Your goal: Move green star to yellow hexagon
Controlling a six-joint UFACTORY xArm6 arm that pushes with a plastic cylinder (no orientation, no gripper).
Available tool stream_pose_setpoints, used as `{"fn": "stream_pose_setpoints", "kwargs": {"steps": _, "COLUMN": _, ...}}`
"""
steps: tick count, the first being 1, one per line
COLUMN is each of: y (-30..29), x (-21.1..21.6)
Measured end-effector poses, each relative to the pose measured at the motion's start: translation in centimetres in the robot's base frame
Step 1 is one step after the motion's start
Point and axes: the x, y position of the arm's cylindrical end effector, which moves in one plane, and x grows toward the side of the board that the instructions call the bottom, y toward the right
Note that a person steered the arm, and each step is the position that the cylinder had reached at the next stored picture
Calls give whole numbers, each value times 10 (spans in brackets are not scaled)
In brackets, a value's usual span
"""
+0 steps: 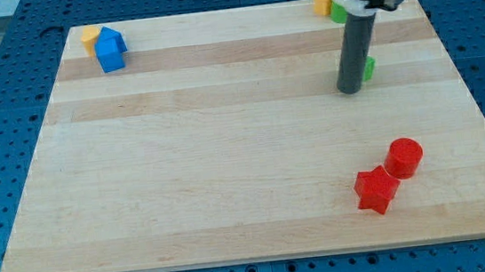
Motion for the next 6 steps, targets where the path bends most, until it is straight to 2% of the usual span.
{"fn": "stream_pose_setpoints", "kwargs": {"steps": 3, "y": 33, "x": -8}}
{"fn": "stream_pose_setpoints", "kwargs": {"steps": 6, "y": 23, "x": -79}}
